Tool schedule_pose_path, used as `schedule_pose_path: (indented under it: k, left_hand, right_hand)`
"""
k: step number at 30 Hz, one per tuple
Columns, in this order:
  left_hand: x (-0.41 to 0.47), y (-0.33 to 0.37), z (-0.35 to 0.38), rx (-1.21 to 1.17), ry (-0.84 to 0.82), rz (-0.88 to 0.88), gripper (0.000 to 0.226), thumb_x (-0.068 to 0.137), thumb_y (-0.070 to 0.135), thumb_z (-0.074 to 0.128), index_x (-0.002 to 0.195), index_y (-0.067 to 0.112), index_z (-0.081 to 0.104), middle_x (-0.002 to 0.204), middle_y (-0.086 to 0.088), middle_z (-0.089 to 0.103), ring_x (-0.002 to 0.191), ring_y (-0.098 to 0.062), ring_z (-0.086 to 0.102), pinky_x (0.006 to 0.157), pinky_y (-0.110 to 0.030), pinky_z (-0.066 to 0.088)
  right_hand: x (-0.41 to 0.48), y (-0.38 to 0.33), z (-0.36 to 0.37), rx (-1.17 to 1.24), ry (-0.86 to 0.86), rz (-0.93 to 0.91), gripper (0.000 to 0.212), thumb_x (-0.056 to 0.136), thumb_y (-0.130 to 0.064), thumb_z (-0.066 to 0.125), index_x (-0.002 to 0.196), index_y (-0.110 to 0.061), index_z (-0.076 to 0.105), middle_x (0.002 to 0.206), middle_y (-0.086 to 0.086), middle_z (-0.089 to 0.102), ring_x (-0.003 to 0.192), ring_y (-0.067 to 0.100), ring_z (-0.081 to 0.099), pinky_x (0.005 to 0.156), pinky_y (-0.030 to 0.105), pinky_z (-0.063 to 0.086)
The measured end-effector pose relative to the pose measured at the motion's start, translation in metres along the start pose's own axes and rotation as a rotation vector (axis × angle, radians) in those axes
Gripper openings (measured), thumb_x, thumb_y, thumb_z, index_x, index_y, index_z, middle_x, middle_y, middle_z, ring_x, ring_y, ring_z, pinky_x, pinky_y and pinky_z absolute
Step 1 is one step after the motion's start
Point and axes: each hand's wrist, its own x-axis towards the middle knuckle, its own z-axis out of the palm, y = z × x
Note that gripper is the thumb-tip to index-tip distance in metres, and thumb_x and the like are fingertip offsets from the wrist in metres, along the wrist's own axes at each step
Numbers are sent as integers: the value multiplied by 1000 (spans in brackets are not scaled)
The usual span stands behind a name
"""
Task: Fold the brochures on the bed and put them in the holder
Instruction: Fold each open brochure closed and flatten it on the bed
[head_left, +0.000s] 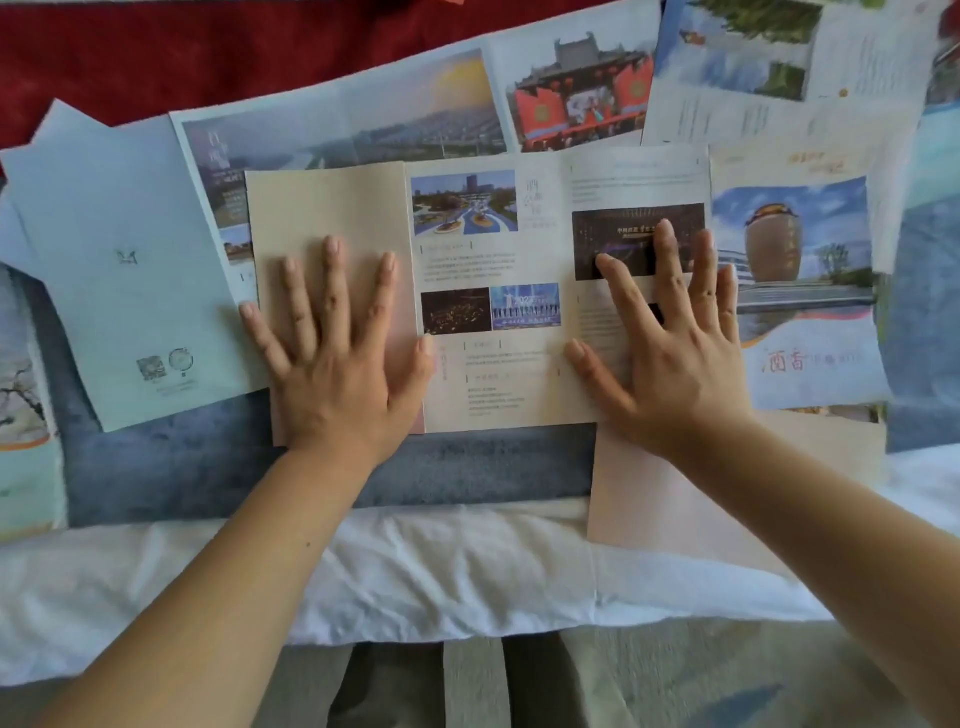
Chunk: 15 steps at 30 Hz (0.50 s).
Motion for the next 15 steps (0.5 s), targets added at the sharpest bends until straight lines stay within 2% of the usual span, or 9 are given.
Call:
schedule_pose_path:
  k: [6, 11, 15]
  left_hand:
    - [-13, -70, -1, -1, 31, -79, 80, 94, 69, 26, 164, 35, 9, 173, -7, -4, 157, -40, -5, 119, -71, -5]
    - [-28, -136, 0, -38, 75, -138, 79, 94, 65, 32, 164, 35, 13, 173, -8, 0, 157, -43, 0, 120, -70, 3]
    - [-42, -185, 4, -54, 102, -153, 76, 95, 64, 31, 163, 38, 10, 173, -6, 1, 158, -39, 3, 121, -69, 5]
  right_hand:
    - [20, -51, 3, -17, -29, -112, 77, 99, -76, 27, 165, -40, 9, 172, 15, -7, 158, 37, -9, 128, 52, -4]
    - [39, -85, 9, -18, -32, -133, 78, 99, -76, 25, 165, -40, 3, 172, 15, -7, 159, 36, -9, 128, 54, -1]
    - [45, -101, 14, -24, -12, -197, 73, 103, -70, 24, 165, -36, 8, 174, 9, -1, 160, 29, -3, 129, 49, 4]
